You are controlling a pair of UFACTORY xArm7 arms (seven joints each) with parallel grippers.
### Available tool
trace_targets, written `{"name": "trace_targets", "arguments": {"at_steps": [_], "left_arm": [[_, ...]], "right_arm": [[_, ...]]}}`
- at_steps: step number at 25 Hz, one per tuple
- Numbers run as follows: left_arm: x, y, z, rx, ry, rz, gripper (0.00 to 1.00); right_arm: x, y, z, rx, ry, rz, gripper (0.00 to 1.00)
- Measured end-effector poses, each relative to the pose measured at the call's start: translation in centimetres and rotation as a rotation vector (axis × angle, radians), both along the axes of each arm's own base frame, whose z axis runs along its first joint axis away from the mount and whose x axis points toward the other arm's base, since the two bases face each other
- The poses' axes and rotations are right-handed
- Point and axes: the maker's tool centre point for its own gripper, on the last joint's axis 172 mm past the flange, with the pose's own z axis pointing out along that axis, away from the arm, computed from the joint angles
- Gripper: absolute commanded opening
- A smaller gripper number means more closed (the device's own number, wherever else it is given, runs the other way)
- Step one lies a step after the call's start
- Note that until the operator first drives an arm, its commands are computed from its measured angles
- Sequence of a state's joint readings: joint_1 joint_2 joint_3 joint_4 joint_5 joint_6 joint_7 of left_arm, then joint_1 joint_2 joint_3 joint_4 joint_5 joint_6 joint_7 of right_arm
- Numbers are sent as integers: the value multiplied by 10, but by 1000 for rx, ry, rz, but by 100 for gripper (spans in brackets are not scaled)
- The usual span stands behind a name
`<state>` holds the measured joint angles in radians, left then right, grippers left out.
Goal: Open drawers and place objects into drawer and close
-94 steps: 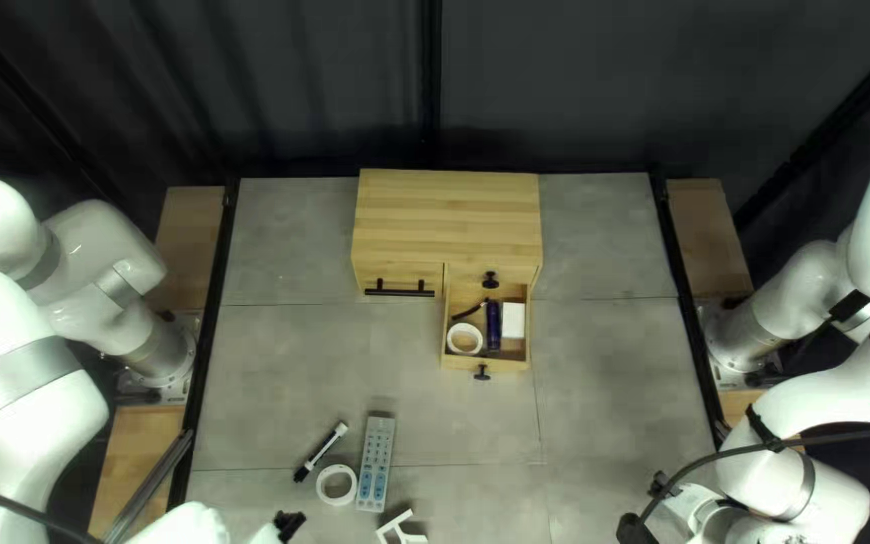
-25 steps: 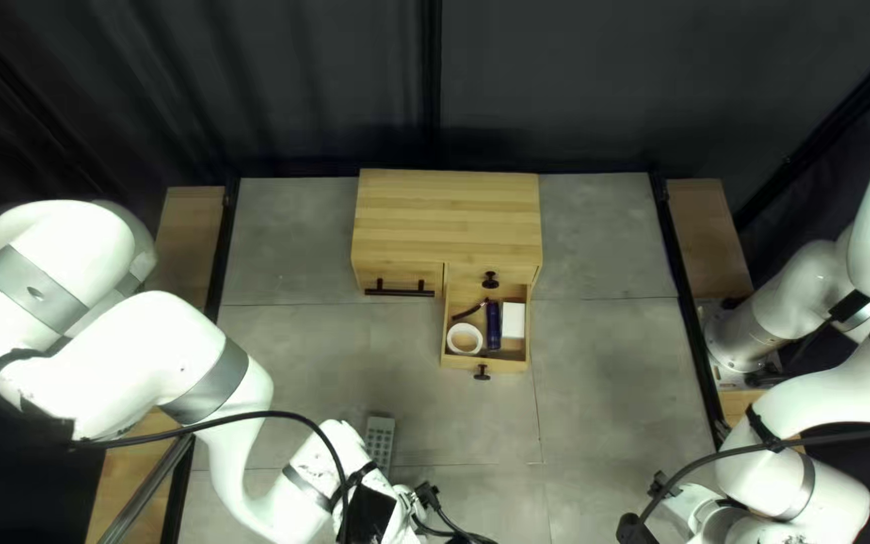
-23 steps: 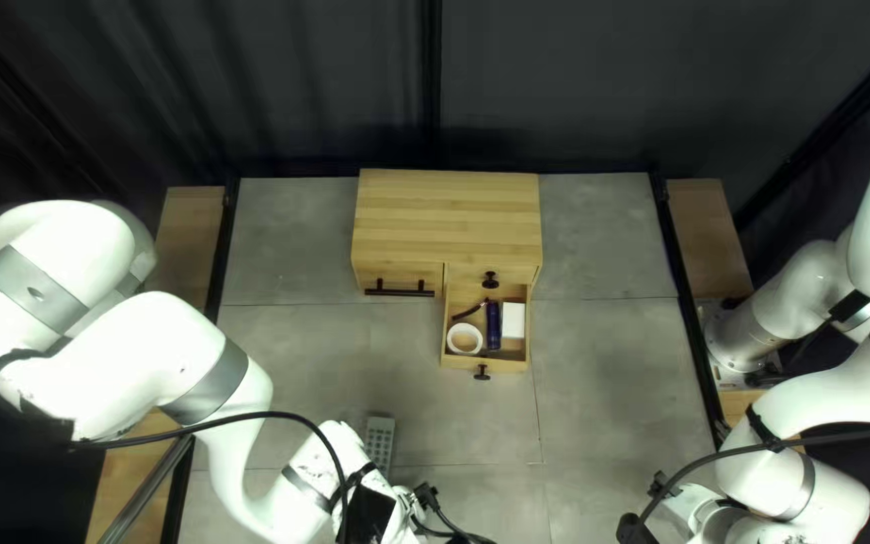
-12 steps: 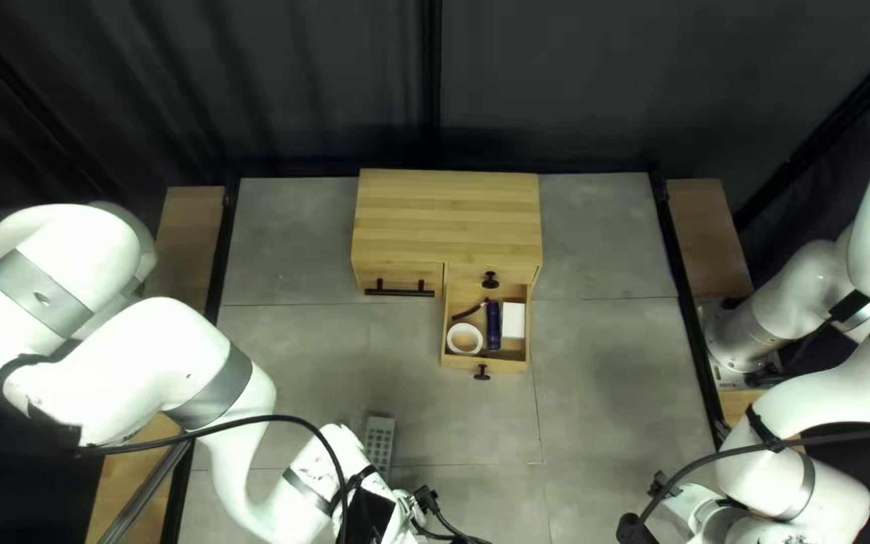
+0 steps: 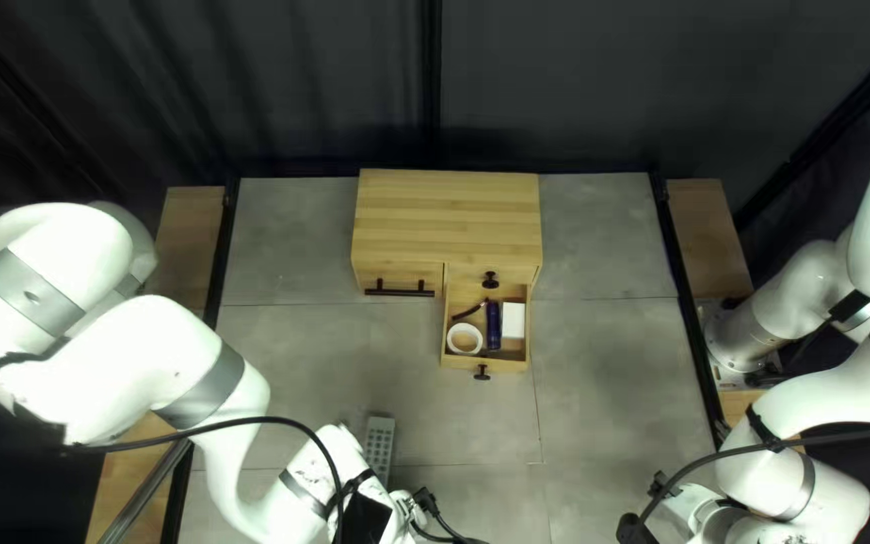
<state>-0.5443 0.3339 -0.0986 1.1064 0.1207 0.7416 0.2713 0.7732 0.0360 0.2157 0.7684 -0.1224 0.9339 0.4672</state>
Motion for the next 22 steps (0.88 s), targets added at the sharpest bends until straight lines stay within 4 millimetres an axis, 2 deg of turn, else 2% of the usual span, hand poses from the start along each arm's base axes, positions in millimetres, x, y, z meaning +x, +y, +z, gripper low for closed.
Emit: {"name": "trace_targets", "arguments": {"at_steps": [3, 15, 18, 22], "left_arm": [[-3, 14, 23, 15, -7, 30, 0], [-5, 108, 98, 83, -11, 372, 0], [-6, 119, 111, 90, -12, 393, 0], [-6, 120, 113, 92, -12, 396, 0]], "right_arm": [[0, 0, 0, 0, 0, 0, 100], [0, 0, 0, 0, 0, 0, 100], [0, 0, 0, 0, 0, 0, 100], [0, 0, 0, 0, 0, 0, 100]]}}
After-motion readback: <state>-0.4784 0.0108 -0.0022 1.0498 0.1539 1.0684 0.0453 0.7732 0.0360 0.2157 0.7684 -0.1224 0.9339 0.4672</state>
